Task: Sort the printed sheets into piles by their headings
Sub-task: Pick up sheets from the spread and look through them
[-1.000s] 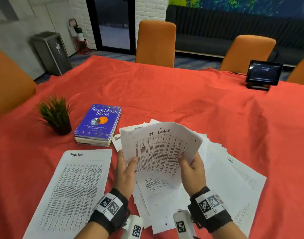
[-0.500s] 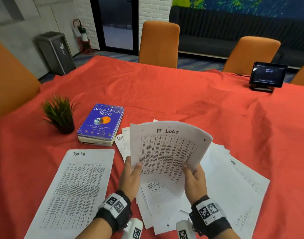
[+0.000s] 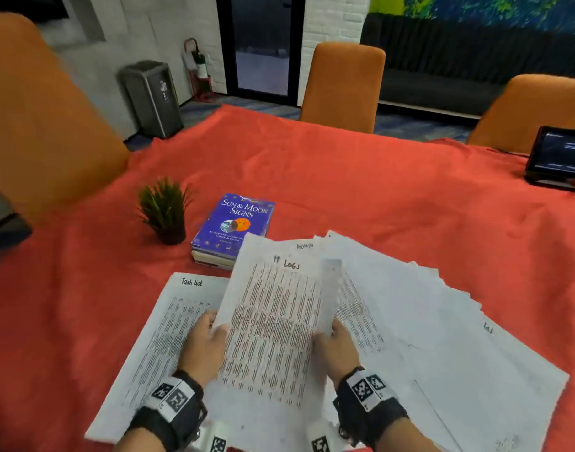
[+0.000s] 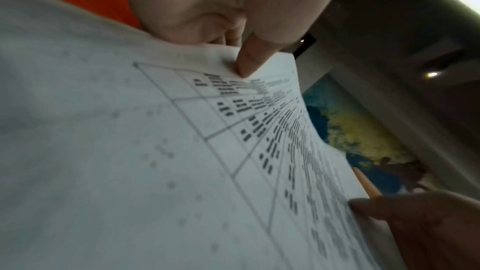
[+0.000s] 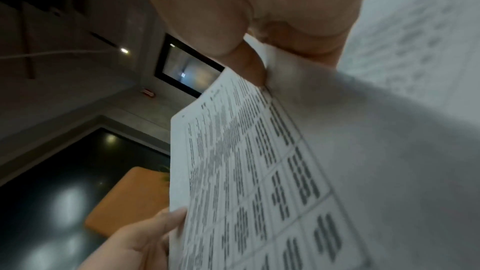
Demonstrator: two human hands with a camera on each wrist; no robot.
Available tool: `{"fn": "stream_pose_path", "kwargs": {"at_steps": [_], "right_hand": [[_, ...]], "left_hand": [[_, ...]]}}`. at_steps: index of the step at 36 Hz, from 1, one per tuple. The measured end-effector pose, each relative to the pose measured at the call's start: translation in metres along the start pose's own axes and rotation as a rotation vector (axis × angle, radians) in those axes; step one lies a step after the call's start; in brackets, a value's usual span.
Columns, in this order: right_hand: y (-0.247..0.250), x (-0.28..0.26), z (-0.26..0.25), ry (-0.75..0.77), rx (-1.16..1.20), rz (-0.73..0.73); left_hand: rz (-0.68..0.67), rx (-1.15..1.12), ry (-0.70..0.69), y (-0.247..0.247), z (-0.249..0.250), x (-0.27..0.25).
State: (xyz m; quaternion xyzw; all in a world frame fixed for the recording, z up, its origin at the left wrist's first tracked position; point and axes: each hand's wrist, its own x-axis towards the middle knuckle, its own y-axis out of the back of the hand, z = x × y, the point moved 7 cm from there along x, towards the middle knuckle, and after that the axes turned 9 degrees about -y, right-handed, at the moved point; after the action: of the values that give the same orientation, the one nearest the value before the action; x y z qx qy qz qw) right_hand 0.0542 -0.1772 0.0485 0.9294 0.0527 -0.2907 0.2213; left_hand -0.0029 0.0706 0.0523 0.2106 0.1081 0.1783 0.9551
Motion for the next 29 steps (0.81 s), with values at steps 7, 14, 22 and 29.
{"fn": "stream_pose_path", "kwargs": {"at_steps": [7, 14, 22, 29], "right_hand": [[-0.088, 0.005, 0.008, -0.164, -0.211, -0.238], [-0.147, 0.023, -0.007, -0.161, -0.205, -0.276], [-0.190, 0.066, 0.014, -0.247, -0.186, -0.247], [-0.173, 0.019, -0.026, -0.236, -0.224, -0.183]], "left_hand": [[0.026, 0.218, 0.133, 0.065, -0.074, -0.001], [0.162, 0.219, 0.223, 0.112, -0.102, 0.020], [0.172, 0.250, 0.257, 0.120, -0.127, 0.042], [0.191, 0.320, 0.270, 0.122, -0.135, 0.048]]}}
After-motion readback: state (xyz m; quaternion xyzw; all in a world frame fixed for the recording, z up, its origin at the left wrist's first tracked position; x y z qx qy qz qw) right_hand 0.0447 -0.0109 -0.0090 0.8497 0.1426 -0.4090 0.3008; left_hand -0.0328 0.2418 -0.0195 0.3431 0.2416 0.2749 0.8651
